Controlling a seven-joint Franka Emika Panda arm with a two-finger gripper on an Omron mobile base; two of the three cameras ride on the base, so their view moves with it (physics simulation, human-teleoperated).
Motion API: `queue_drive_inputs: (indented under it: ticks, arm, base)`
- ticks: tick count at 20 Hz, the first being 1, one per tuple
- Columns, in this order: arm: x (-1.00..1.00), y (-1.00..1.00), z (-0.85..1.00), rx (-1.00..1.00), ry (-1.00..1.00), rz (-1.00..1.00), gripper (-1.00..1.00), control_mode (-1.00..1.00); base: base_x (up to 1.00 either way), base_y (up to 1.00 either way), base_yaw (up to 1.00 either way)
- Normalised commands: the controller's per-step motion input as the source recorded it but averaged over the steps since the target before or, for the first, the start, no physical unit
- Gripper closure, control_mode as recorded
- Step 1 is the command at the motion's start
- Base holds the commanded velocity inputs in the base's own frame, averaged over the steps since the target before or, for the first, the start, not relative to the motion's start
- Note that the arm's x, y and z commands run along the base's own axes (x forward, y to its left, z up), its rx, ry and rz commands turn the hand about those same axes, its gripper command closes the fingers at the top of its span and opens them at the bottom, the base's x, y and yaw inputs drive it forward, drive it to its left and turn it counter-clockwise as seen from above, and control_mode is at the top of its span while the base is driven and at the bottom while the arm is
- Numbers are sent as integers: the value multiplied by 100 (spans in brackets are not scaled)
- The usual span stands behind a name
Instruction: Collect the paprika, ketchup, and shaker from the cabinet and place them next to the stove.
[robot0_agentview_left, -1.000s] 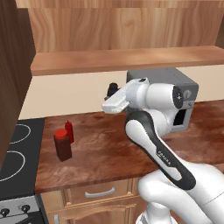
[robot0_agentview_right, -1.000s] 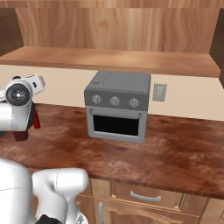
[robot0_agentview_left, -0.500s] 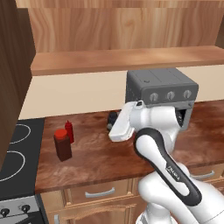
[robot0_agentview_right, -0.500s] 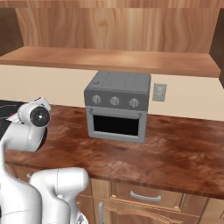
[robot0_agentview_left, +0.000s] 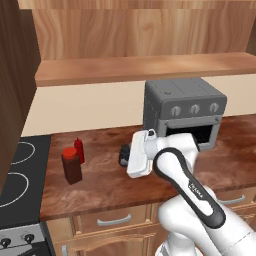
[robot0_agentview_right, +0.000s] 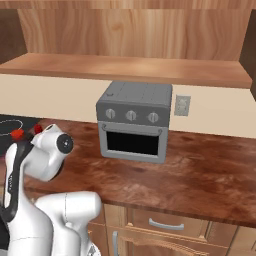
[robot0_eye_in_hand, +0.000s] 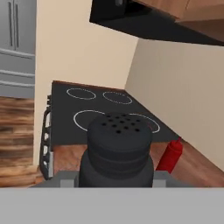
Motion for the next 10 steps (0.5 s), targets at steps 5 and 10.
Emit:
queue_drive_inputs:
  ticks: [5, 10]
  arm:
    - [40, 24, -46, 0, 0, 7, 100, -100]
    - [42, 21, -59, 0, 0, 9, 100, -100]
  base:
    - [0, 0, 0]
    - [0, 0, 0]
